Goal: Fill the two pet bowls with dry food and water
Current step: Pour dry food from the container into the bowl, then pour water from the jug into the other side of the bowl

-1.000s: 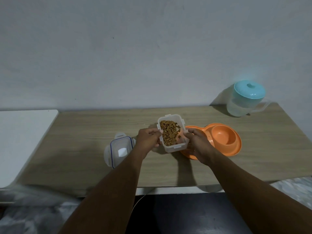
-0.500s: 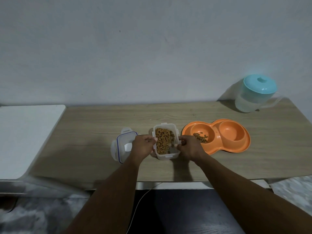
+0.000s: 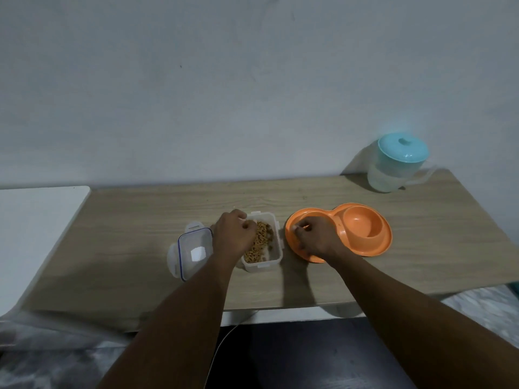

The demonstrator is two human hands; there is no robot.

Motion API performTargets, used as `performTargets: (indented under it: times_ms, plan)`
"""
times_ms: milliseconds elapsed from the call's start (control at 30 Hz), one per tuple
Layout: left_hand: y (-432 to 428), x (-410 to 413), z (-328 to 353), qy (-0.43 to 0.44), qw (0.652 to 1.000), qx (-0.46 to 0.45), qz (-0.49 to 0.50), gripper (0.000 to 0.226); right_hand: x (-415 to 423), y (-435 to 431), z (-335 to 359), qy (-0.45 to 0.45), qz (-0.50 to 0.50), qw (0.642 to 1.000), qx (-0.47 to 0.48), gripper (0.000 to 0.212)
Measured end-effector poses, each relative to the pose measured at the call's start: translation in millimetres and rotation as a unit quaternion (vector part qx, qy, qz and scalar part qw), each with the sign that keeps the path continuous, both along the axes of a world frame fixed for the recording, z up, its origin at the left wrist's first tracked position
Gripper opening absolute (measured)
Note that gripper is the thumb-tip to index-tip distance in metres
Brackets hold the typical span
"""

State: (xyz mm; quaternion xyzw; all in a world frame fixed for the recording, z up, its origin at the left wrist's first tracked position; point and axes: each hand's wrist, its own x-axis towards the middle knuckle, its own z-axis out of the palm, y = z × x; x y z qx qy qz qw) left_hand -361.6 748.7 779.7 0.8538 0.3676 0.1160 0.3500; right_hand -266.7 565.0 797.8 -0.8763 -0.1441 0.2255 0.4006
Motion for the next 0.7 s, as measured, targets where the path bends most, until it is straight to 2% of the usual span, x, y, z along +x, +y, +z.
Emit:
performTargets:
  times_ms: [167,267,400,533,700]
  plan:
    - [-49.4,43.5,11.8,-0.017,0.991,0.049,-0.126,0.047,36.5,-52.4,21.7,-0.037,-0.066,0.997,0.006,0.015]
    - [-87.3,72.3,17.4,0.017,0.973,0.072,-0.218,0.059,63.8,-91.5,24.3,-0.048,-0.132,0.990,0.022,0.016]
    - [-136.4,111.3,18.5,0.062,0.944,0.110,-0.305,0.092,106.2,-145.7,20.8,-0.040,-0.224,0.972,0.061,0.023]
    - [-167.7,148.3,4.3,0.141,0.917,0.138,-0.347,0.125,147.4,-183.0,17.0,0.015,-0.271,0.956,0.111,0.032]
    - [-185.1,179.8,-7.6,0.211,0.903,0.162,-0.339,0.133,200.5,-197.2,14.8,0.045,-0.247,0.955,0.158,0.042]
